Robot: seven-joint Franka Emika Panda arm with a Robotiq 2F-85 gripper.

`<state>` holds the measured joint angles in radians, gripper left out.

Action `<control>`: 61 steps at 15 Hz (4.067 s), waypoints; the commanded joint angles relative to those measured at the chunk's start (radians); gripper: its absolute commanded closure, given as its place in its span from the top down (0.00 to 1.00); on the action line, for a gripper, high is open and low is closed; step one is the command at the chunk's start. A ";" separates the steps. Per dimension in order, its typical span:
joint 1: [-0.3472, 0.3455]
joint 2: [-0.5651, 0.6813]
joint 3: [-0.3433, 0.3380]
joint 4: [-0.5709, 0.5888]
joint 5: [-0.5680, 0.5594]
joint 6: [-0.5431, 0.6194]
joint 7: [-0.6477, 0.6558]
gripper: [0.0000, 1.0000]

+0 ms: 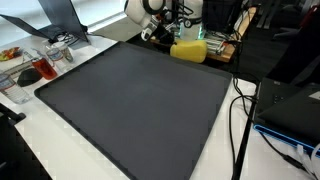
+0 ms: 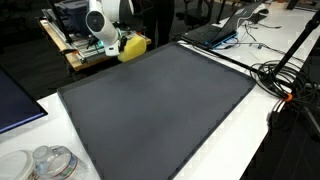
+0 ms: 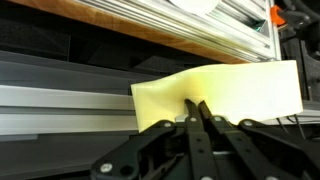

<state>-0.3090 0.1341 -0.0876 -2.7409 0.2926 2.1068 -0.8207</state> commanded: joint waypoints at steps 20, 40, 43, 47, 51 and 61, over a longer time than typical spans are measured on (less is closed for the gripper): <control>0.161 -0.690 -0.071 0.071 0.107 -0.174 0.326 0.01; 0.246 -0.614 0.026 0.151 0.045 0.619 0.888 0.01; 0.249 -0.619 0.022 0.144 0.040 0.648 0.889 0.01; 0.246 -0.627 0.021 0.130 0.022 0.680 0.883 0.43; 0.242 -0.627 0.023 0.124 -0.006 0.694 0.883 0.72; 0.241 -0.619 0.032 0.124 -0.132 0.547 0.838 1.00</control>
<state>-0.0681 -0.4684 -0.0596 -2.6131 0.2266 2.7515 0.0288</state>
